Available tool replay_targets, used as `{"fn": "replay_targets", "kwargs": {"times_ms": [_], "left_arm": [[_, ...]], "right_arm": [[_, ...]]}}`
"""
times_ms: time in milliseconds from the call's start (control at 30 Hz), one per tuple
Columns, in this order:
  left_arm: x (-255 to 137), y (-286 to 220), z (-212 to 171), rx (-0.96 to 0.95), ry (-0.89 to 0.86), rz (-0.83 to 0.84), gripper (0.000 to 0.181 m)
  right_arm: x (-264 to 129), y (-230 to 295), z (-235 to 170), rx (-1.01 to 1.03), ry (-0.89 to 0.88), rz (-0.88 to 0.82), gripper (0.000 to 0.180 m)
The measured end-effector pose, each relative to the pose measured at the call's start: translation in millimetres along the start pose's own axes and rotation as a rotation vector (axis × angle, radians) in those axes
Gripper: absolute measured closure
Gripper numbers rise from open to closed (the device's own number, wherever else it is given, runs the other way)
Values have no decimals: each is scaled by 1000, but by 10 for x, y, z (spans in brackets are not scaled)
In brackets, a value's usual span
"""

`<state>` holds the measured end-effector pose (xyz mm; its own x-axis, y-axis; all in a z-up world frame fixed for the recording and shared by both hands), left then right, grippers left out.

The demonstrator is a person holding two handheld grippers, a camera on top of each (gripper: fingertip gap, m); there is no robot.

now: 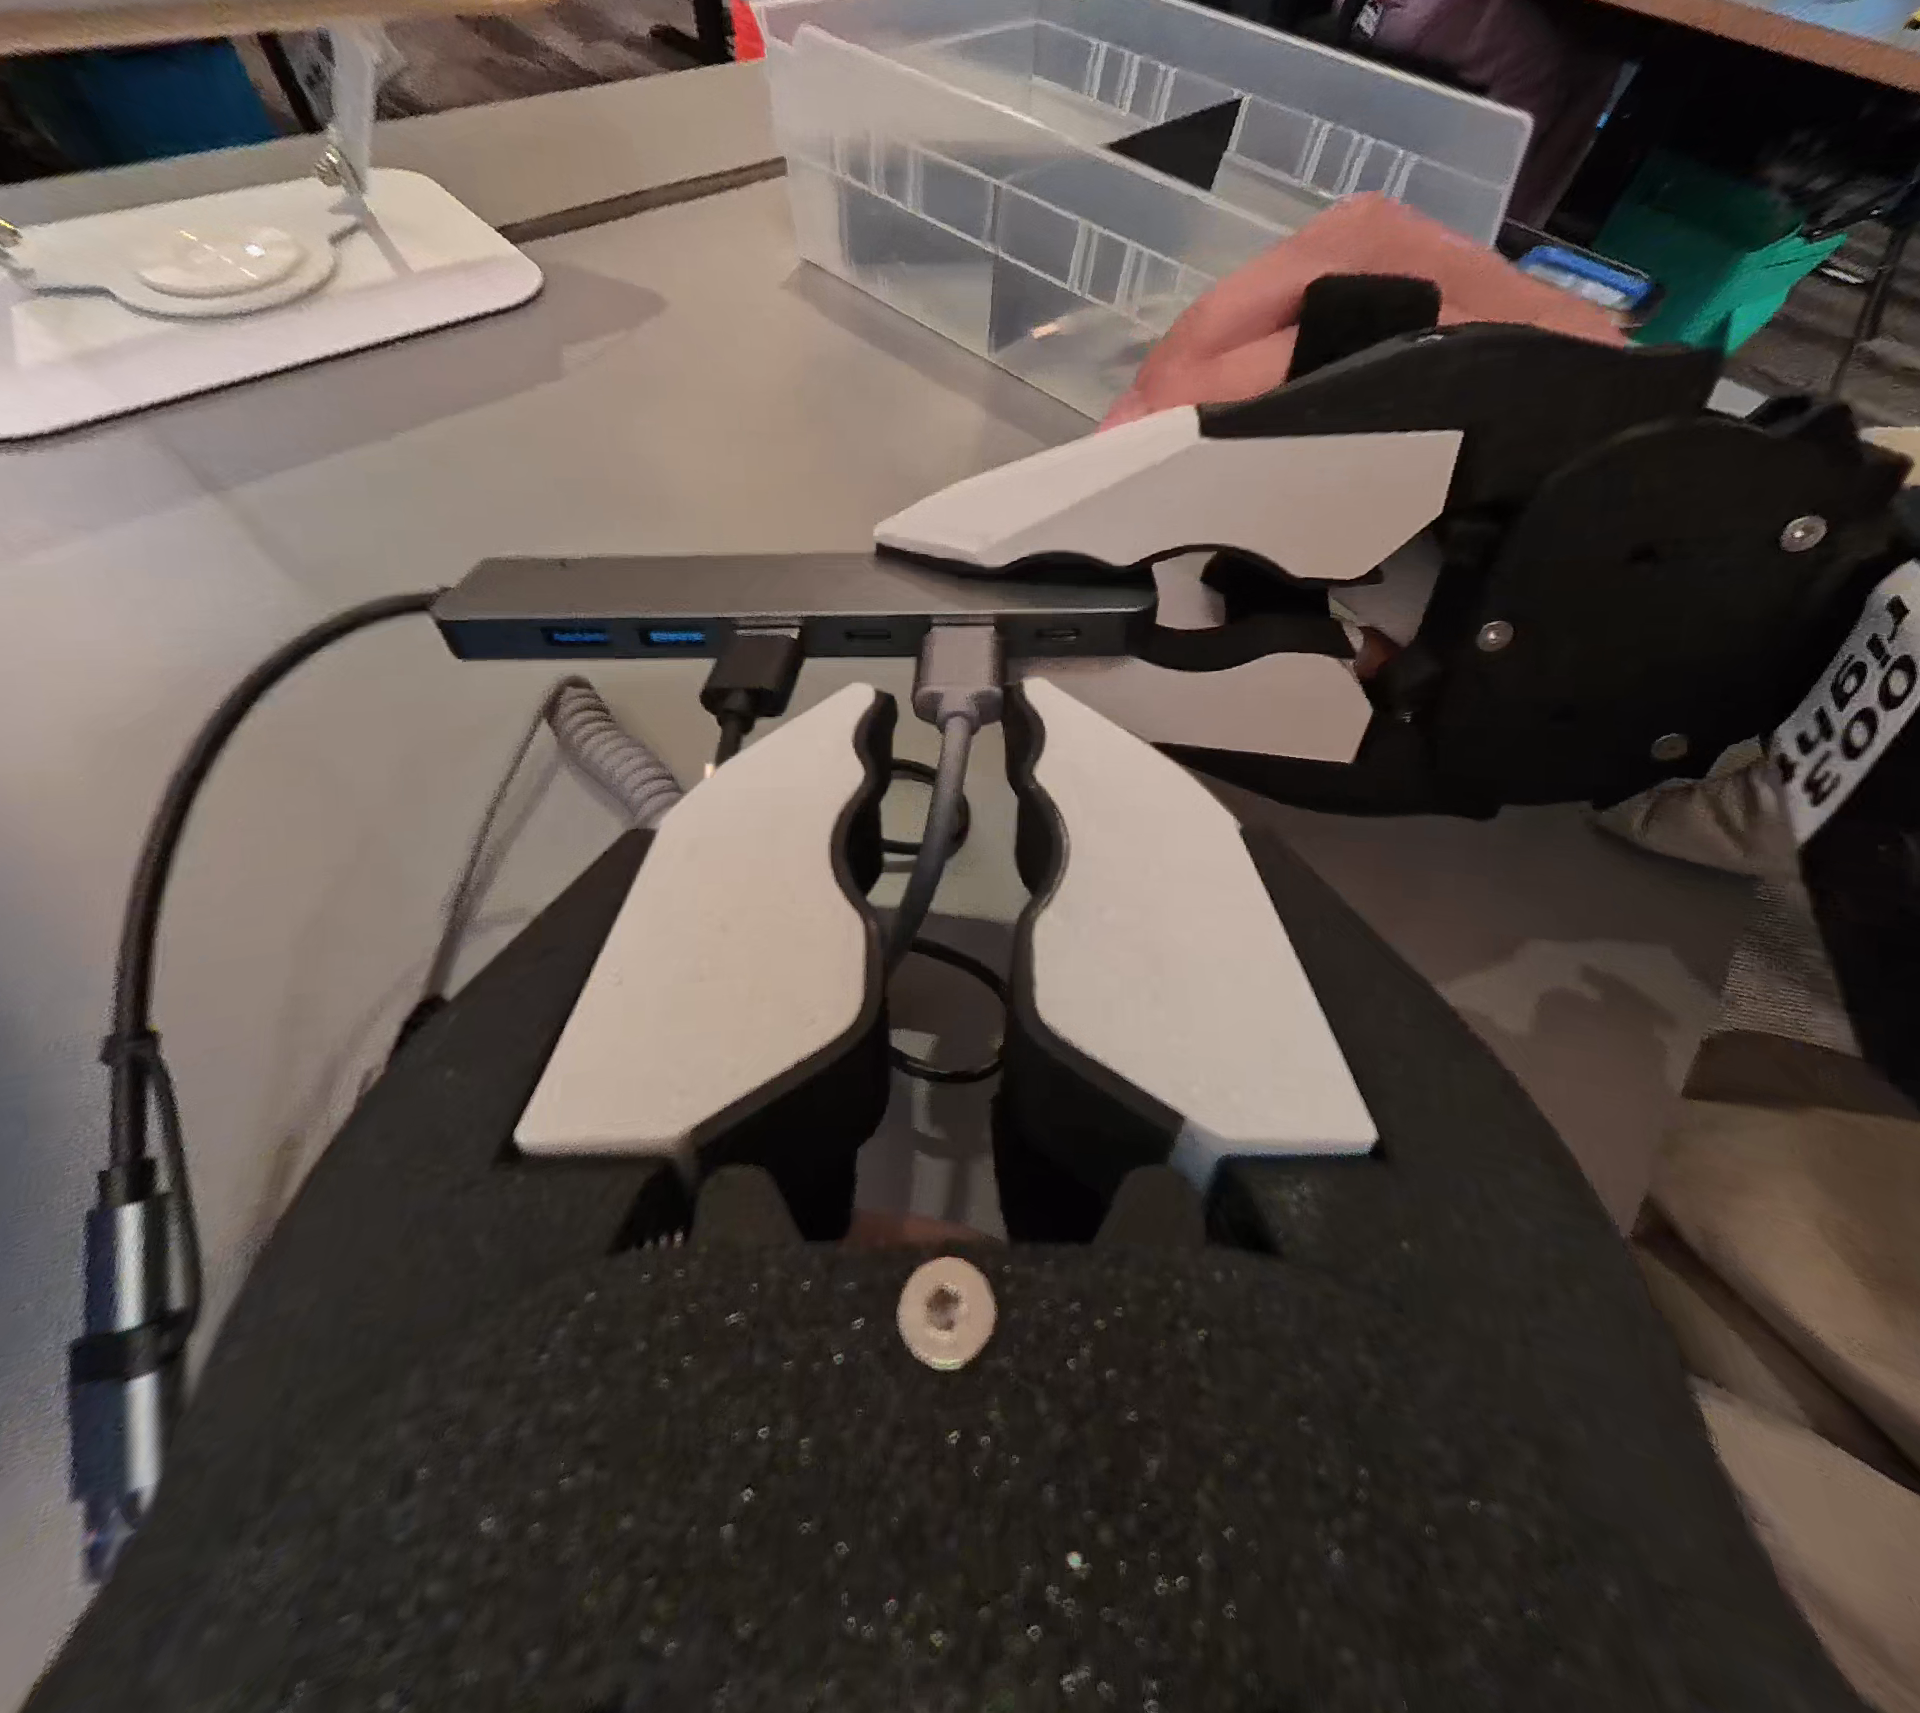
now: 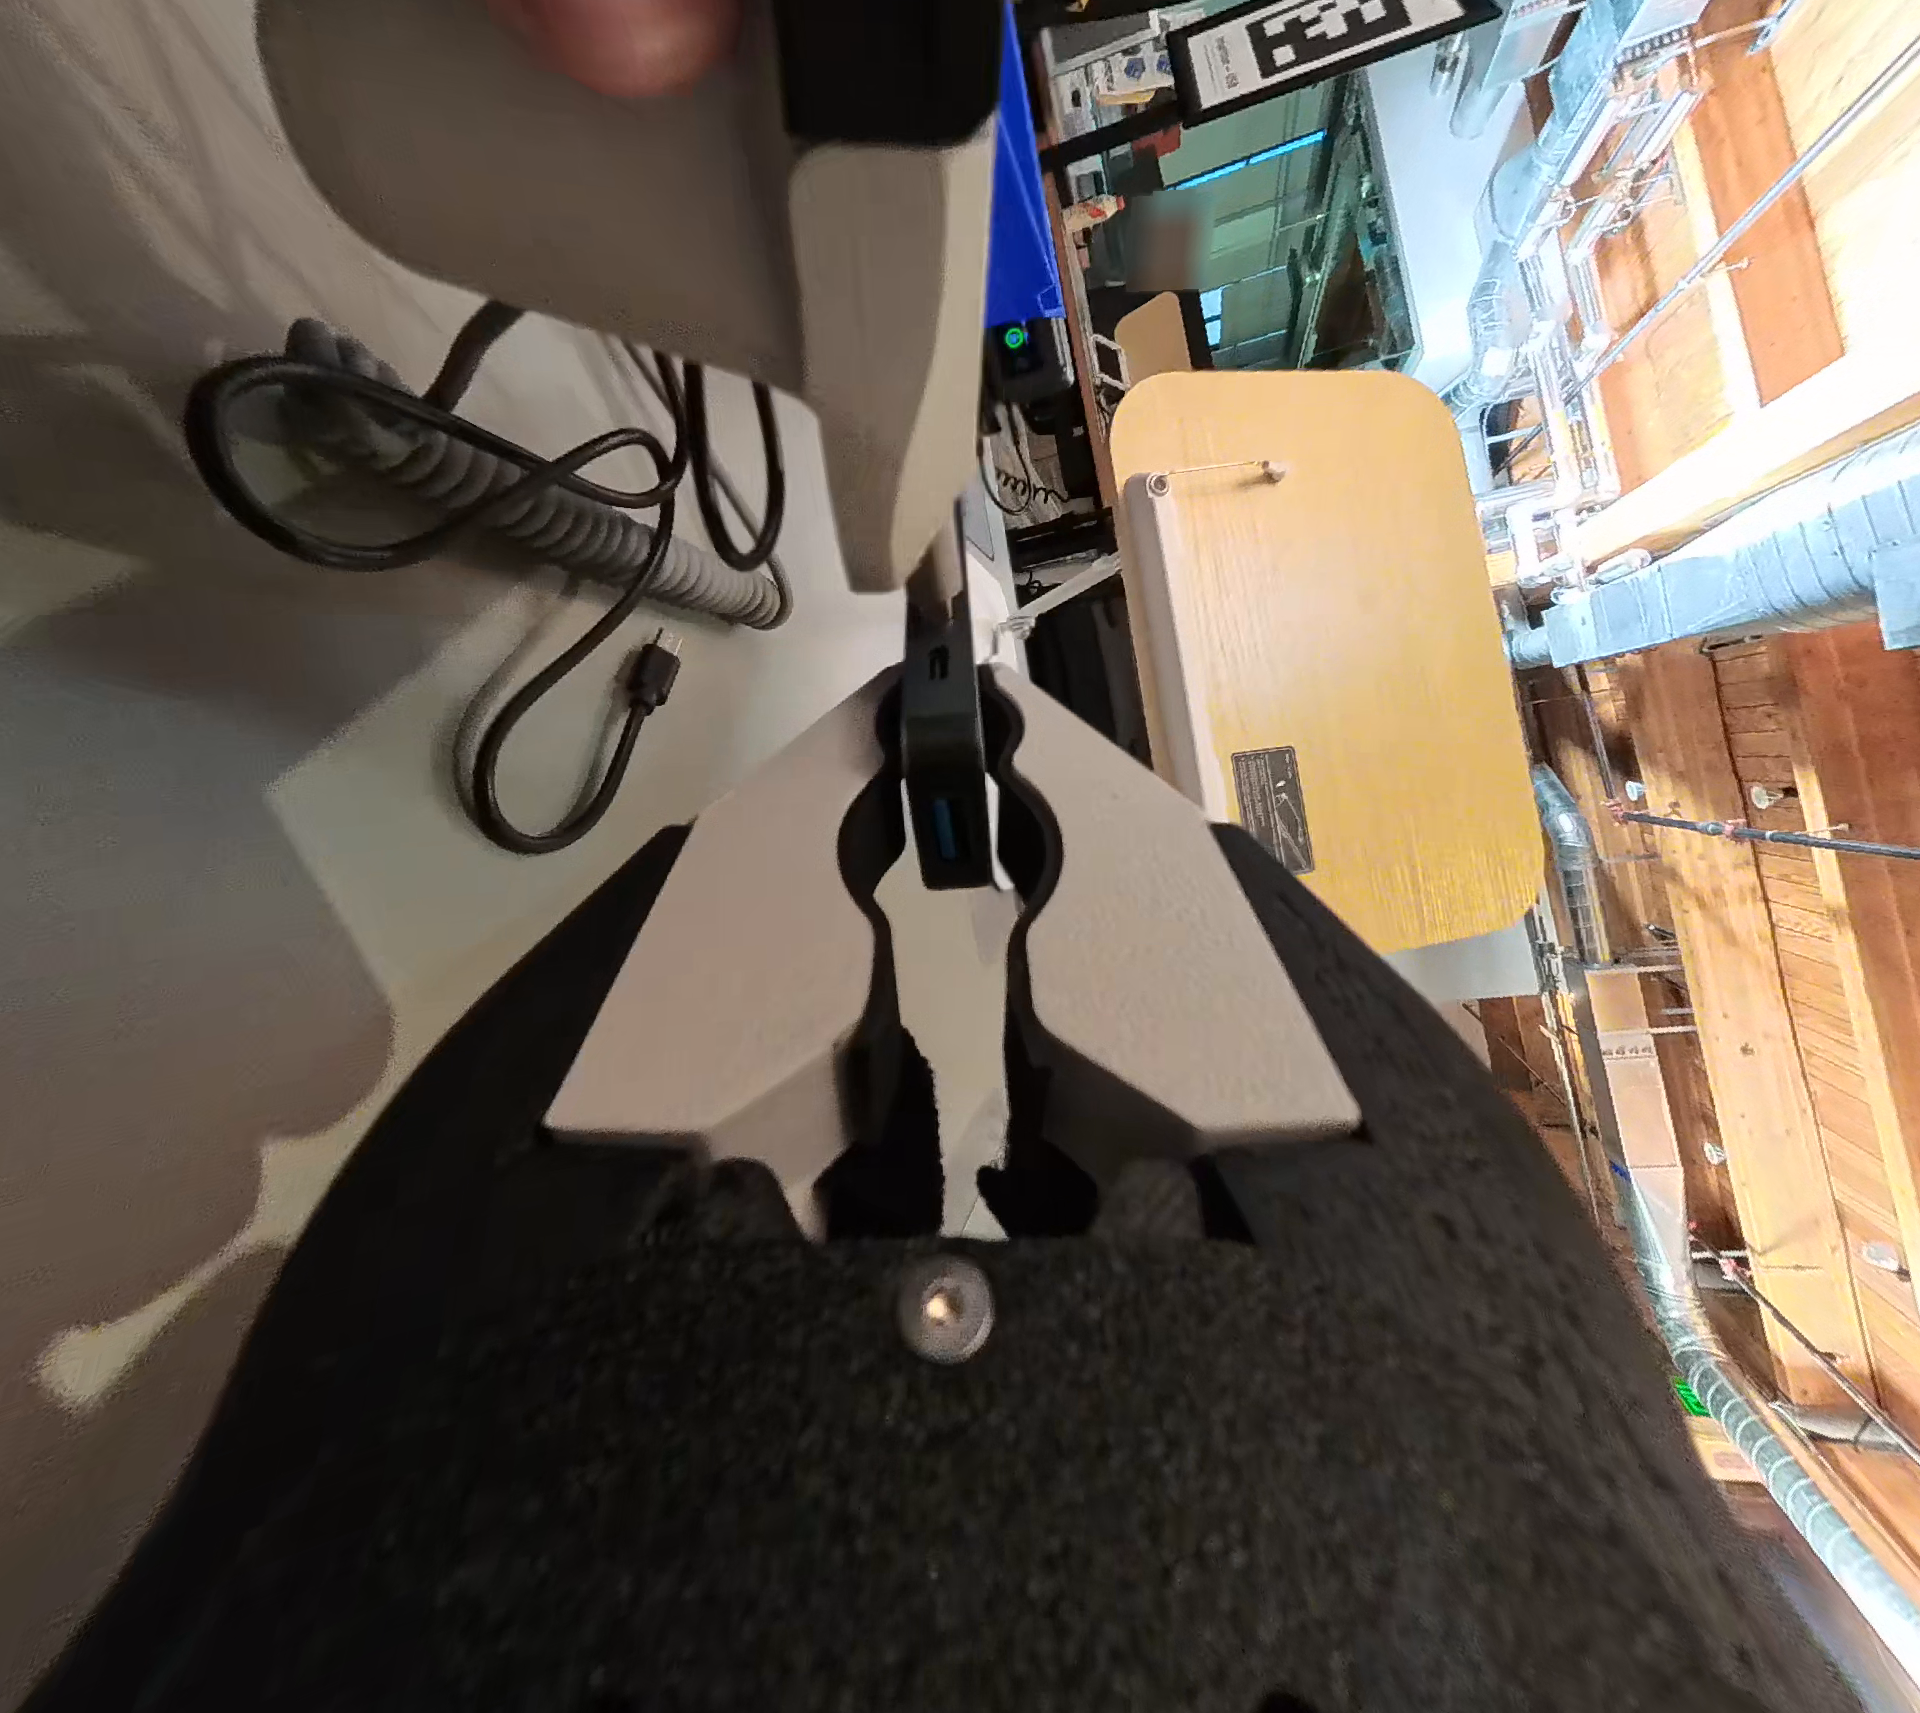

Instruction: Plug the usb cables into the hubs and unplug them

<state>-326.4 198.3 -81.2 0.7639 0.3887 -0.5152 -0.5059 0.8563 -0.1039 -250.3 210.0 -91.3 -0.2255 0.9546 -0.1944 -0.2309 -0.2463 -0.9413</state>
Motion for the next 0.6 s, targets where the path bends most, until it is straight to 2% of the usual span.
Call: {"fn": "replay_targets", "kwargs": {"times_ms": [167,300,533,600], "left_arm": [[-28,-13,27,9,-16,-8,165],[-50,-11,48,8,-21,13,165],[-42,16,8,-14,4,12,165],[-28,-2,9,-4,1,26,165]], "right_arm": [[-7,6,10,15,-9,14,170],[1,-27,23,75,10,90,170],[34,16,30,68,6,111,170],[26,1,16,71,-9,65,169]]}}
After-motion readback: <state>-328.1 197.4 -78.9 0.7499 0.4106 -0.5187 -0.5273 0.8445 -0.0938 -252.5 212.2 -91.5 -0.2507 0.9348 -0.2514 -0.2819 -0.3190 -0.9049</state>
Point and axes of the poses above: each gripper's, where its closed fingertips meet, x out along the fingers, z out of its top, y = z × x across the jaws, the point moved 5 cm from there along -x, back along the fingers, and after that the axes turned 10 degrees about y, right-handed, at the moved point
